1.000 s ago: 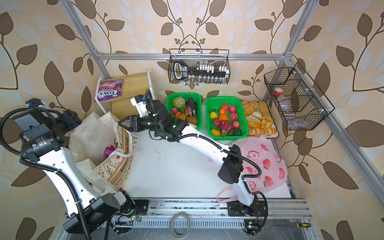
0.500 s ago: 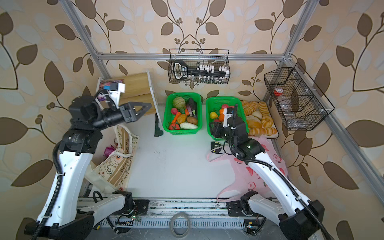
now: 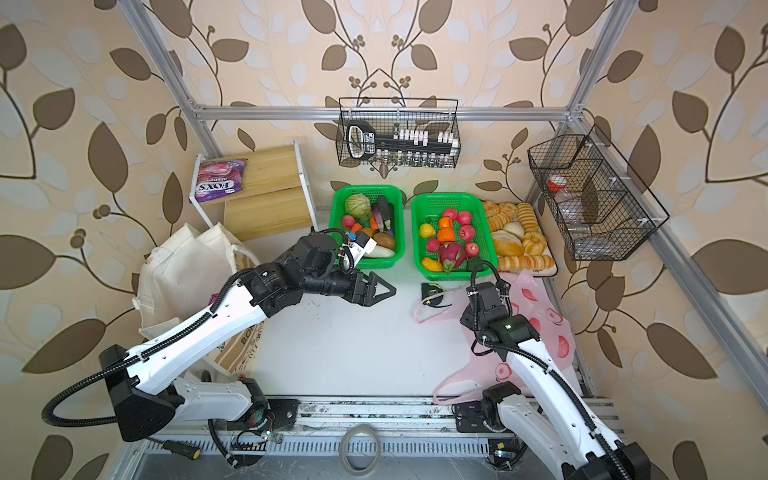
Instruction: Place the mixed food into the grocery bags and tie them
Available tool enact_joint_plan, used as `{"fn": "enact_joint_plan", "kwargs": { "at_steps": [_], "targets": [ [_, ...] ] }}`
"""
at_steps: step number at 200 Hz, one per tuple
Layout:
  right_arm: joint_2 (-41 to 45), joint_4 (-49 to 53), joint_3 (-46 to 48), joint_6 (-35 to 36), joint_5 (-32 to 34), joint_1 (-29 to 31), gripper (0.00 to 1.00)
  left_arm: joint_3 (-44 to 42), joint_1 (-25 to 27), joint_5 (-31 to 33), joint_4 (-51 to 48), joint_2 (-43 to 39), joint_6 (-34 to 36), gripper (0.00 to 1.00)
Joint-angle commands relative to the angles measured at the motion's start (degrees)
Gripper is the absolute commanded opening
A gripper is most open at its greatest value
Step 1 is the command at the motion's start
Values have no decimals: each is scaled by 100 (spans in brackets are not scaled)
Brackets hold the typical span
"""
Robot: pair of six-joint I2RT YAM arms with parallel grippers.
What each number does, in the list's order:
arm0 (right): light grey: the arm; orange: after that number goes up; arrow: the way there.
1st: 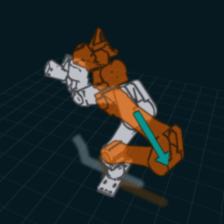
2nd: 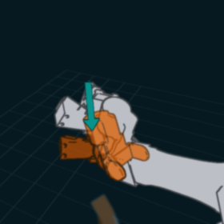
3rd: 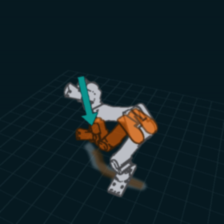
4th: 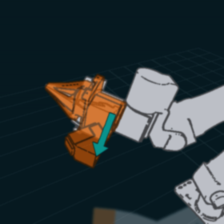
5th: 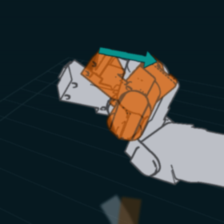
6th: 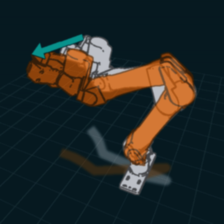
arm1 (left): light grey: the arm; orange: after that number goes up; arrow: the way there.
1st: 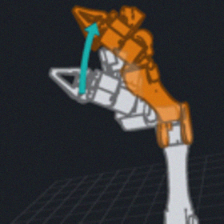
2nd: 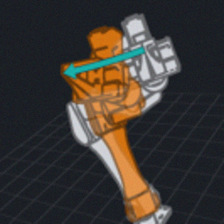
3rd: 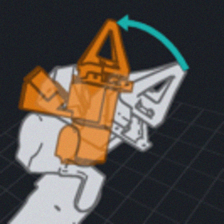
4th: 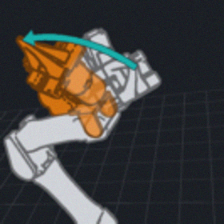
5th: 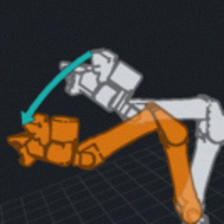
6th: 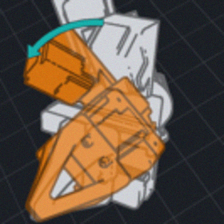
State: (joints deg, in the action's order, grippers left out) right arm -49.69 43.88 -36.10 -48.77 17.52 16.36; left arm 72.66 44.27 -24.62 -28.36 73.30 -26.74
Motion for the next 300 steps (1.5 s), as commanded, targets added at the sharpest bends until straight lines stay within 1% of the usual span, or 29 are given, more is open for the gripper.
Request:
{"fn": "enact_joint_plan", "kwargs": {
  "at_steps": [1, 25, 43, 57, 75, 100, 131, 154, 179, 197, 214, 223, 228, 233, 263, 300],
  "targets": [
    [-131, 15, 255, -349, 356, -19, 53, -155, 11, 626, -39, -152, 126, 88],
    [-402, -197, 414, -280, 195, 5, 59, -298, 11, 924, -96, -292, 134, 88],
    [-579, -260, 518, -264, 283, 137, 61, -416, 14, 1065, -98, -427, 166, 89],
    [-721, -322, 561, -274, 472, 261, 64, -491, 11, 1168, -98, -506, 205, 89],
    [-931, -317, 552, -299, 897, 441, 66, -516, 11, 1260, -138, -566, 264, 89],
    [-1238, -336, 534, -278, 1486, 619, 68, -491, 11, 1328, -240, -571, 317, 89],
    [-1564, -363, 520, -244, 1915, 875, 69, -513, 11, 1350, -300, -595, 317, 90],
    [-1771, -449, 526, -142, 2036, 1064, 69, -564, 12, 1390, -287, -658, 303, 90],
    [-1954, -420, 457, -128, 2071, 1088, 69, -597, 11, 1433, -305, -707, 310, 90],
    [-1996, -458, 428, -36, 2071, 1089, 64, -604, 11, 1451, -307, -720, 311, 90],
    [-1998, -493, 425, 27, 2062, 1101, 54, -603, 11, 1451, -315, -720, 328, 90],
    [-1987, -512, 441, 64, 2033, 1097, 44, -604, 11, 1464, -336, -720, 336, 90],
    [-1975, -545, 447, 113, 2008, 1105, 35, -600, 11, 1469, -351, -720, 336, 90],
    [-1952, -563, 454, 152, 1990, 1106, 29, -601, 11, 1478, -355, -725, 337, 90],
    [-1793, -571, 413, 318, 1843, 1115, 0, -647, 11, 1511, -368, -755, 351, 90],
    [-1457, -502, 268, 440, 1448, 1150, 0, -668, 11, 1548, -355, -765, 406, 90]
  ]
}}
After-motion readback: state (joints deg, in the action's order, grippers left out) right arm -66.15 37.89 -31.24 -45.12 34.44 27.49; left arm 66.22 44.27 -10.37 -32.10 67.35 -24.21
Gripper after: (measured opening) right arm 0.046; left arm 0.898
